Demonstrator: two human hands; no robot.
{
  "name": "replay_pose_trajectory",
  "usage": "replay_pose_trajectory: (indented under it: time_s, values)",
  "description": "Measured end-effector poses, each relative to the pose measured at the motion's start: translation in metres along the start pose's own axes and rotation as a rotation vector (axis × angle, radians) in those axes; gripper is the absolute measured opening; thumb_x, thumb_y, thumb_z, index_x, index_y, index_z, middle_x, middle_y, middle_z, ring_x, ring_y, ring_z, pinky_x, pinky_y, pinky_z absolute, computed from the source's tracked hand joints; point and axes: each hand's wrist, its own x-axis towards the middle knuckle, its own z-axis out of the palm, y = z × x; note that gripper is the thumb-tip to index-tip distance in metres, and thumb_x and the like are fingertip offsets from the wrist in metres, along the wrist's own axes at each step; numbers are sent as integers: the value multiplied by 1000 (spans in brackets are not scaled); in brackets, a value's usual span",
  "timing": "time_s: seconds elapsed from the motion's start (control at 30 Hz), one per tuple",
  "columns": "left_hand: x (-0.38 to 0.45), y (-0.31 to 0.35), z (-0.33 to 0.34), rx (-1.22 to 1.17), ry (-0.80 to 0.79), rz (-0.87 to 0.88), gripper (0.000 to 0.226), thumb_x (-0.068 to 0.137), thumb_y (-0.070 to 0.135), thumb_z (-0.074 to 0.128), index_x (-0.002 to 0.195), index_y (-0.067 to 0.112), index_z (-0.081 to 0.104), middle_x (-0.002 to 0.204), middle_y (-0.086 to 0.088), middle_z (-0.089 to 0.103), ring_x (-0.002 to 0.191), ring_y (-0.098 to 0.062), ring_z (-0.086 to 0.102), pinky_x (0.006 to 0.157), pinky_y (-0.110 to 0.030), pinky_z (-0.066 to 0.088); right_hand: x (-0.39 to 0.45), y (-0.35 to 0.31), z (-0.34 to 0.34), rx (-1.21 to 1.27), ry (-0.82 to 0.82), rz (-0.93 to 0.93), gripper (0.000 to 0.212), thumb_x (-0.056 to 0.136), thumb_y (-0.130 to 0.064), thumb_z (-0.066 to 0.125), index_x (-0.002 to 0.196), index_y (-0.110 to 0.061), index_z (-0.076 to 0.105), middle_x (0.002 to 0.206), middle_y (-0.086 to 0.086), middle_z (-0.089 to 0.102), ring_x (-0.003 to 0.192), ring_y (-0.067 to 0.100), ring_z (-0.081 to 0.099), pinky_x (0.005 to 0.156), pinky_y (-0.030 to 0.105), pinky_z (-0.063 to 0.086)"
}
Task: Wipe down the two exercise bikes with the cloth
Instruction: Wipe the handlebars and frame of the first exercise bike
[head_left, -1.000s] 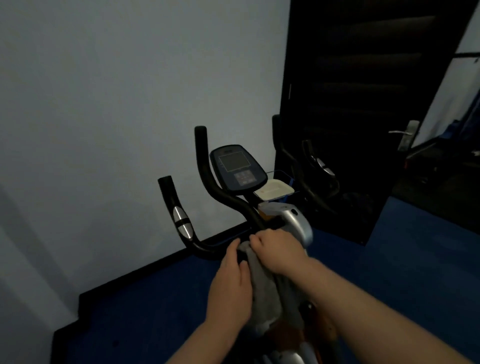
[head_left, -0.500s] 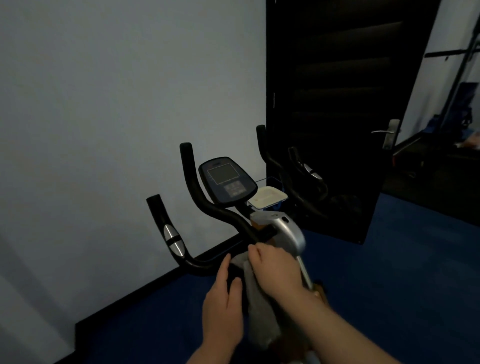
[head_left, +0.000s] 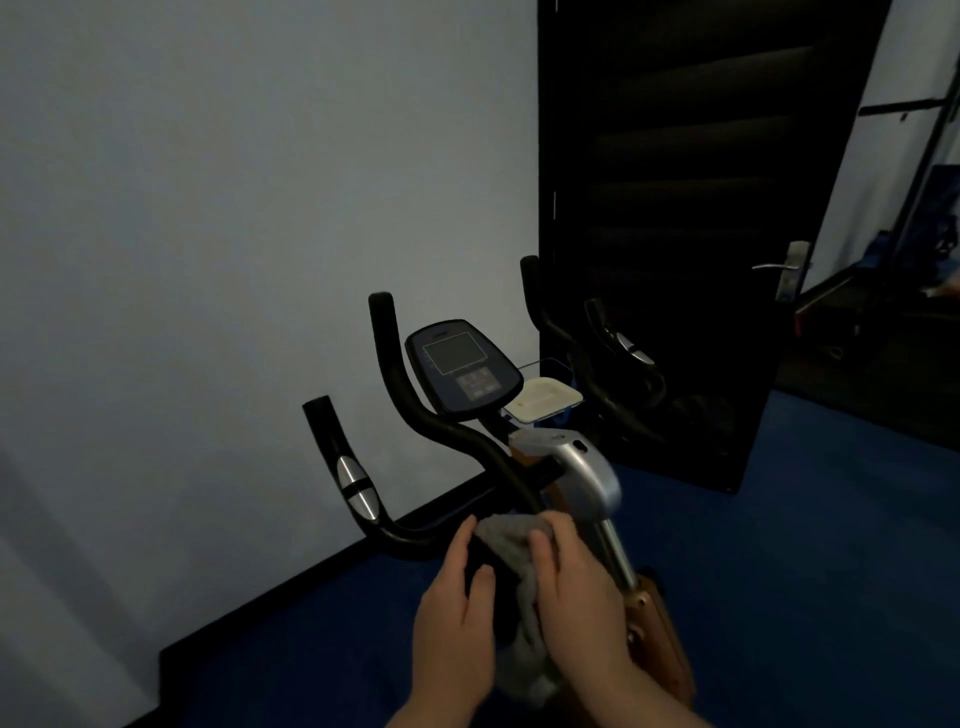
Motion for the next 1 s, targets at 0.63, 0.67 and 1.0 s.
replay_pose_trajectory:
  time_s: [0.63,0.67,1.0]
  values:
    - [26,62,-37,-37,-270,173,45,71,63,69,112,47,63,111,25,64,104,7,59,84,-14,49,54,-42,-62,536,-380,160,24,95,-43,52,97,-26,68,94,-2,70,90,13,67,80,31,52]
    - [27,60,-35,-8,-261,180,44,71,56,74,111,47,62,110,25,65,103,6,60,85,-14,49,54,-42,-63,581,-387,160,21,95,-43,54,101,-27,67,95,-3,70,90,12,67,77,28,52]
    - [55,85,-72,333,-244,393,6,89,26,65,90,29,70,89,9,59,84,0,53,76,-17,43,81,-33,-121,-86,-601,-333,25,80,-46,72,93,-29,59,101,-15,53,90,-3,52,76,22,45]
